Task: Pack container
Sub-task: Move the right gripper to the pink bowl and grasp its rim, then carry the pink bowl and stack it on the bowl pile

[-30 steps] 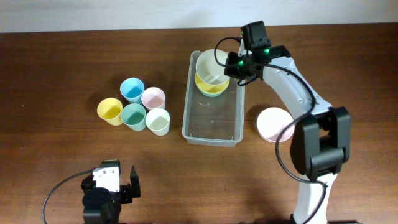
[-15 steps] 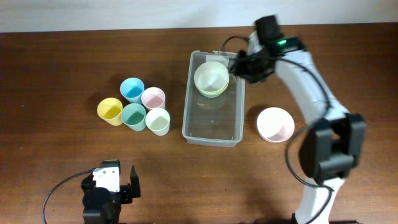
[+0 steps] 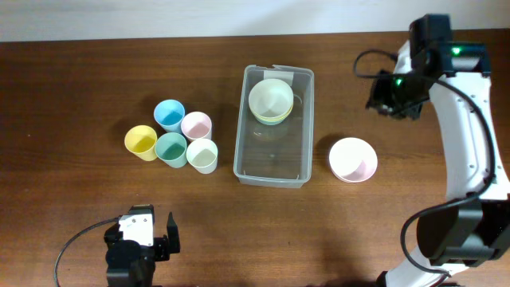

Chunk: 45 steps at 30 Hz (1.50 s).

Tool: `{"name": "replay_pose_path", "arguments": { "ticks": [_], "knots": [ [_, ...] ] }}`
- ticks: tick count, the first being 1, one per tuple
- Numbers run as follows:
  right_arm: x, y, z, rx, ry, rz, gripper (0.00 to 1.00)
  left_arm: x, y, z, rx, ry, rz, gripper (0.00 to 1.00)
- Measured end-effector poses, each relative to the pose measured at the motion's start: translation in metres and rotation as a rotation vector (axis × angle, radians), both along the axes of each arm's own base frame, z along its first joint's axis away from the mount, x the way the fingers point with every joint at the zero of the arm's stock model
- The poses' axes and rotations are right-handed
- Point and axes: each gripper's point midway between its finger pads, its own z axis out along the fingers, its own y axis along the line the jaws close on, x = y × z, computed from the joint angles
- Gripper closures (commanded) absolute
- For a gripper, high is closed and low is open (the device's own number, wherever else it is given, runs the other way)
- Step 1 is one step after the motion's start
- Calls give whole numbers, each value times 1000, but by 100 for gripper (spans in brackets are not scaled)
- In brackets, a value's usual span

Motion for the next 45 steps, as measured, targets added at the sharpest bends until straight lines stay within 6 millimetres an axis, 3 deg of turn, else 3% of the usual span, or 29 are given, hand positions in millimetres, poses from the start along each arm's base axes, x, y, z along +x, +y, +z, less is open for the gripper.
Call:
{"name": "replay_pose_path", "arguments": {
  "ticks": [7, 12, 17, 20, 21, 27, 30, 33, 36, 38, 42, 45],
  "knots": [
    [-44, -24, -80, -41, 227, -43, 66, 0, 0, 0, 0, 0, 0, 0],
    [-53, -45, -127, -12, 237, -116, 65, 0, 0, 0, 0, 0, 0, 0],
    [-62, -43, -164, 28, 224, -139, 66, 0, 0, 0, 0, 0, 0, 0],
    [-67, -39, -177, 49, 223, -147, 85, 0, 0, 0, 0, 0, 0, 0],
    [-68, -37, -180, 60, 220, -147, 95, 0, 0, 0, 0, 0, 0, 0],
    [-54, -27, -179, 125, 156, -143, 96, 0, 0, 0, 0, 0, 0, 0],
    [-52, -21, -171, 168, 158, -139, 96, 0, 0, 0, 0, 0, 0, 0],
    [-41, -17, -147, 198, 143, -133, 96, 0, 0, 0, 0, 0, 0, 0],
    [-24, -11, -101, 200, 81, -106, 96, 0, 0, 0, 0, 0, 0, 0],
    [-6, 0, -56, 188, -8, -56, 96, 0, 0, 0, 0, 0, 0, 0],
    [21, 41, 28, 178, -228, 92, 96, 0, 0, 0, 0, 0, 0, 0],
    [27, 82, 62, 189, -340, 201, 96, 0, 0, 0, 0, 0, 0, 0]
  ]
}}
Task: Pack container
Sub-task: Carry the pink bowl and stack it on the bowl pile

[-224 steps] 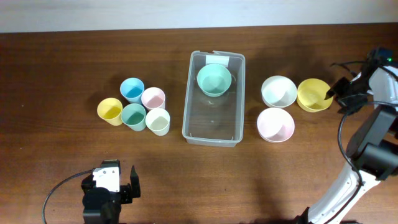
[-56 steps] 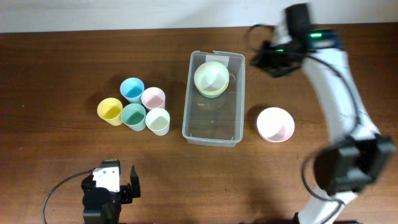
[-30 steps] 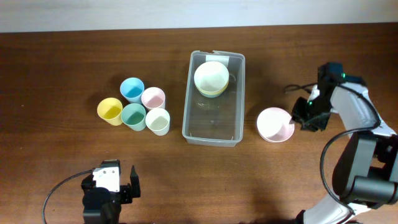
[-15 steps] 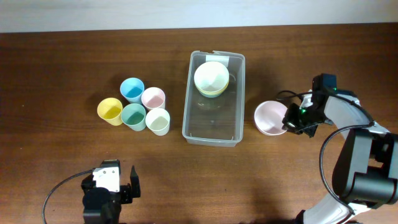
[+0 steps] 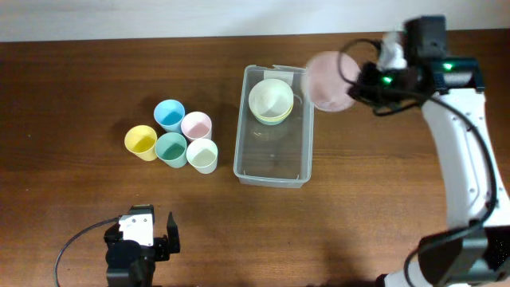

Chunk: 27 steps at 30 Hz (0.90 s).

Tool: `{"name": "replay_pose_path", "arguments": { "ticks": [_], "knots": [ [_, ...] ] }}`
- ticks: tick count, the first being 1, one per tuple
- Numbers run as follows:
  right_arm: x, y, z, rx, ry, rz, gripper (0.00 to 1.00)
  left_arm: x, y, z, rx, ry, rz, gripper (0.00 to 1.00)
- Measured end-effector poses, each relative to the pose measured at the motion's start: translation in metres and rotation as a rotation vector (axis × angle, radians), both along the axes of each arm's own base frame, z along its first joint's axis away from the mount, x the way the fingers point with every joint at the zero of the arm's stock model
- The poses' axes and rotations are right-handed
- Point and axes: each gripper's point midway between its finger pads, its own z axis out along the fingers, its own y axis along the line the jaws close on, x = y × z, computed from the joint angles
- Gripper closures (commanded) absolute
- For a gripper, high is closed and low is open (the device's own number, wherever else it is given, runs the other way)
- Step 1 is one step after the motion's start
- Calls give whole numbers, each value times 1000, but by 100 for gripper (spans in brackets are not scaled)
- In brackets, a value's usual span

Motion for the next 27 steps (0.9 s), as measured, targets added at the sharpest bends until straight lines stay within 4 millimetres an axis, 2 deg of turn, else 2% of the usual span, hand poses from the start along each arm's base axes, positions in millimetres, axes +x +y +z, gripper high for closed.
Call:
{"name": "replay_pose_path", "arguments": {
  "ticks": [2, 5, 9, 14, 17, 18, 20, 22, 25, 26, 27],
  "knots": [
    [3, 23, 7, 6, -43, 48, 96, 0, 0, 0, 0, 0, 0, 0],
    [14, 50, 4, 7, -78, 78, 96, 0, 0, 0, 0, 0, 0, 0],
    [38, 69, -21, 0, -77, 69, 96, 0, 0, 0, 0, 0, 0, 0],
    [74, 75, -82, -9, -19, 28, 96, 0, 0, 0, 0, 0, 0, 0],
    [83, 77, -121, -18, 43, 17, 96, 0, 0, 0, 0, 0, 0, 0],
    [85, 78, -132, -18, 58, 18, 94, 0, 0, 0, 0, 0, 0, 0],
    [88, 81, -151, -8, 86, 17, 69, 0, 0, 0, 0, 0, 0, 0],
    [89, 82, -162, -4, 103, 26, 65, 0, 0, 0, 0, 0, 0, 0],
    [88, 84, -165, 4, 113, 31, 58, 0, 0, 0, 0, 0, 0, 0],
    [88, 84, -165, 7, 110, 34, 60, 0, 0, 0, 0, 0, 0, 0],
    [89, 84, -164, 11, 108, 33, 70, 0, 0, 0, 0, 0, 0, 0]
  ]
}}
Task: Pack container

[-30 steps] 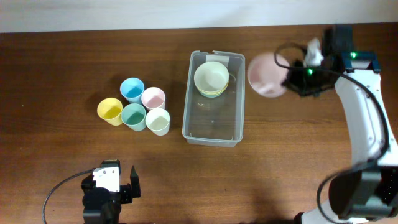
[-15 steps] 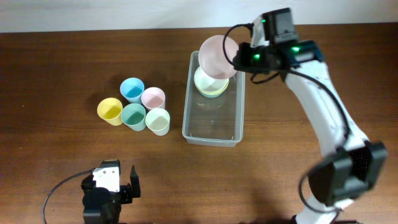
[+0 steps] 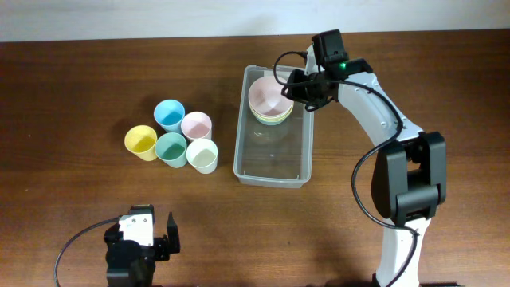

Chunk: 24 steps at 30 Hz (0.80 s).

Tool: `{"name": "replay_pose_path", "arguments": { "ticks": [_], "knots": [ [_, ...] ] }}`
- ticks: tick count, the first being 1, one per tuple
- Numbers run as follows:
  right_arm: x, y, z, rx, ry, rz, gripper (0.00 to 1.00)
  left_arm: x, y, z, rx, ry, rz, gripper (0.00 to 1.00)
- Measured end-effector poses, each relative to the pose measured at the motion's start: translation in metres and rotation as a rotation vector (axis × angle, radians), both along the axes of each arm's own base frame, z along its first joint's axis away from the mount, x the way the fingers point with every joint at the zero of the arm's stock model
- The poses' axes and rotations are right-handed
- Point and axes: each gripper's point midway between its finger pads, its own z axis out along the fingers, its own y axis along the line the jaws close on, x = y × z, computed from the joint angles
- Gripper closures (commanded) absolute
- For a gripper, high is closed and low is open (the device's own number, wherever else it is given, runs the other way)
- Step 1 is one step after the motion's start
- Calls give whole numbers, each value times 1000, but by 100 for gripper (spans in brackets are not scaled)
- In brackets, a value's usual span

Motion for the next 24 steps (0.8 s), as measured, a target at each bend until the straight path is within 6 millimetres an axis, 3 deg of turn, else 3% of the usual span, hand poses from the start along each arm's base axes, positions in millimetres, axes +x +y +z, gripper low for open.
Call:
{"name": "replay_pose_path", "arguments": {
  "ticks": [3, 5, 18, 21, 24],
  "knots": [
    [-1, 1, 1, 16, 6, 7, 82, 0, 0, 0, 0, 0, 0, 0],
    [1, 1, 5, 29, 2, 8, 96, 0, 0, 0, 0, 0, 0, 0],
    [-7, -3, 3, 1, 40, -1, 96, 0, 0, 0, 0, 0, 0, 0],
    [-12, -2, 1, -6, 61, 6, 80, 0, 0, 0, 0, 0, 0, 0],
    [-18, -2, 5, -13, 62, 42, 76, 0, 0, 0, 0, 1, 0, 0]
  ]
}}
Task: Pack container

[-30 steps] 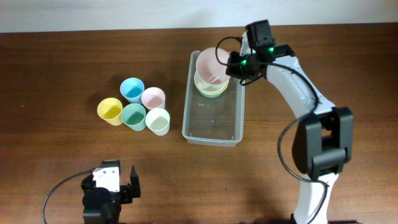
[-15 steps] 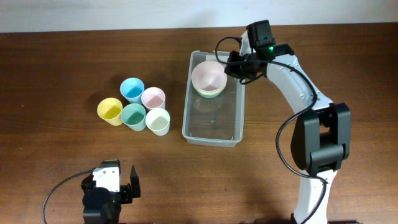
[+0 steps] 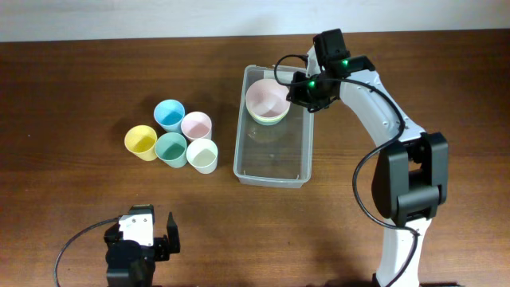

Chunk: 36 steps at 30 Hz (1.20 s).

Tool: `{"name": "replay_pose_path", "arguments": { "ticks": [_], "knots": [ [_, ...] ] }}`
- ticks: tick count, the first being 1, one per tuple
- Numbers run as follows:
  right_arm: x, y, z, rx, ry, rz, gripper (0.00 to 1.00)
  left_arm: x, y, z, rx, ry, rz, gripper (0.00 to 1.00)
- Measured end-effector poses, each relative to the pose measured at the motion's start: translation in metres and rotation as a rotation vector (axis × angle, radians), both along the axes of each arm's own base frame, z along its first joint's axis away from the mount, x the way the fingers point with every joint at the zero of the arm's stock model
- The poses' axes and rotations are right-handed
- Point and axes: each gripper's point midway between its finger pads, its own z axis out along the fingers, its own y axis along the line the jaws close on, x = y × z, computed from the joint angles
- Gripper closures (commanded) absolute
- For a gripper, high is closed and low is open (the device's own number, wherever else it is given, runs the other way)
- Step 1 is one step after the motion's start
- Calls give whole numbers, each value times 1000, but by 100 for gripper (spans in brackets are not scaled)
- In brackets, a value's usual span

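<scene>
A clear plastic container point(image 3: 273, 172) stands in the middle of the table. At its far end a pink bowl point(image 3: 266, 98) sits nested on top of a stack of green and yellow bowls point(image 3: 272, 119). My right gripper point(image 3: 296, 89) hovers at the pink bowl's right rim, over the container's far right corner. Its fingers look slightly parted and the bowl rests on the stack by itself. My left gripper point(image 3: 159, 236) is parked at the near edge of the table, far from everything, with nothing in it.
Left of the container stands a cluster of small cups: blue point(image 3: 169, 114), pink point(image 3: 196, 125), yellow point(image 3: 141, 142), teal point(image 3: 170, 148) and pale green point(image 3: 202, 155). The container's near half holds nothing. A black cable loops near the left arm.
The pink bowl has settled a little lower onto the stack. My right gripper has drawn back slightly to the right and no longer grips the rim. The left arm has not moved.
The pink bowl first lay on the table right of the container, with my right gripper up at the far right. Then the gripper carried the bowl beside the container's far right corner. Then it held the bowl on the stack inside, where it now rests.
</scene>
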Motion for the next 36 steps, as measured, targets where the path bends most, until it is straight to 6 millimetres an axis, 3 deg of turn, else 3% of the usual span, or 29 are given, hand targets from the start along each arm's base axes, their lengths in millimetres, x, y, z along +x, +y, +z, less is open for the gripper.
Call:
{"name": "replay_pose_path", "arguments": {
  "ticks": [3, 4, 7, 12, 14, 16, 20, 26, 31, 36],
  "knots": [
    [-9, -4, 22, 3, -15, 29, 72, 0, 0, 0, 0, 0, 0, 0],
    [-11, -7, 37, 7, -34, 30, 69, 0, 0, 0, 0, 0, 0, 0],
    [-15, -28, 99, 24, -144, 7, 46, 0, 0, 0, 0, 0, 0, 0],
    [-36, -103, 218, 39, -383, -146, 30, 0, 0, 0, 0, 0, 0, 0],
    [-52, -139, 252, 30, -447, -236, 26, 0, 0, 0, 0, 0, 0, 0],
    [-67, -167, 270, 21, -474, -313, 20, 0, 0, 0, 1, 0, 1, 0],
    [-84, -205, 269, 7, -437, -422, 1, 0, 5, 0, 22, 0, 20, 0],
    [-91, -235, 246, -4, -338, -500, 1, 6, 3, 10, 18, -47, 10, 0],
    [-91, -239, 245, -5, -333, -509, 1, 25, -30, 51, -70, -235, -162, 0],
    [-92, -239, 244, -5, -331, -509, 1, 28, -68, 92, -159, -395, -368, 0]
  ]
}}
